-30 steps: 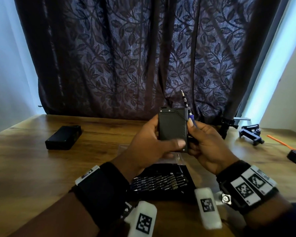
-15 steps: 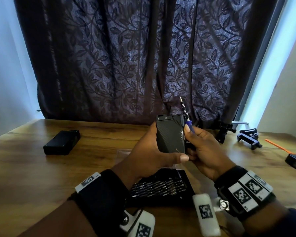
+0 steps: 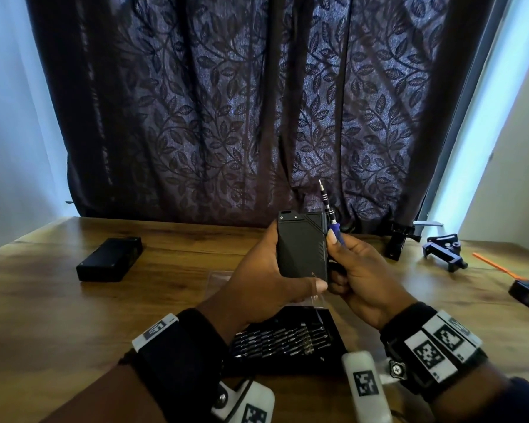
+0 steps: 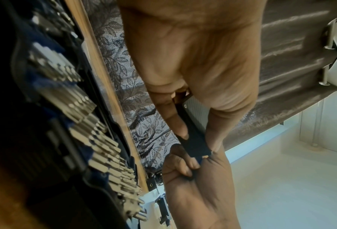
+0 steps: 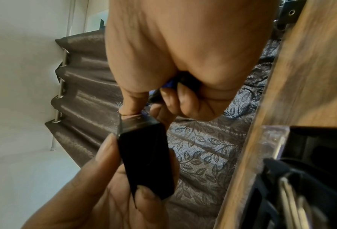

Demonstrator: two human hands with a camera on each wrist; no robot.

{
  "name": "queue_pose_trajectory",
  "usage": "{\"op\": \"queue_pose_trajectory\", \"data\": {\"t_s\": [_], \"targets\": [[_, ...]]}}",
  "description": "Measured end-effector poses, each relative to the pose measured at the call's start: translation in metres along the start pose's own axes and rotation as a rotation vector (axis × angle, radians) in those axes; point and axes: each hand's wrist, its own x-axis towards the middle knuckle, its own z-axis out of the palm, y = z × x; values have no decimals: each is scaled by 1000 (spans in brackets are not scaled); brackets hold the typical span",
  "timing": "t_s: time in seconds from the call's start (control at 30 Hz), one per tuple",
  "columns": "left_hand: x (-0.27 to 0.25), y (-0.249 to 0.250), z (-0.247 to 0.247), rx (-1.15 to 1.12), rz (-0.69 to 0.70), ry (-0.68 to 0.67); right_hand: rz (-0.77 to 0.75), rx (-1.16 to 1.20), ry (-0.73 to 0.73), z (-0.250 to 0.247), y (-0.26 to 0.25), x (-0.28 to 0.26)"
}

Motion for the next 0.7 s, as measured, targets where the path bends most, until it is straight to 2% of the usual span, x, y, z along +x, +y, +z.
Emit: {"op": "queue_pose_trajectory", "data": {"t_s": [0.47, 0.6, 0.7], "targets": [[-1, 7, -3, 52, 62, 34, 60, 3, -14, 10, -3, -5], [0, 9, -7, -55, 72, 75, 98, 14, -5, 18, -5, -7], [-1, 7, -5, -176, 18, 68, 99, 5, -36, 23, -7, -10]]}}
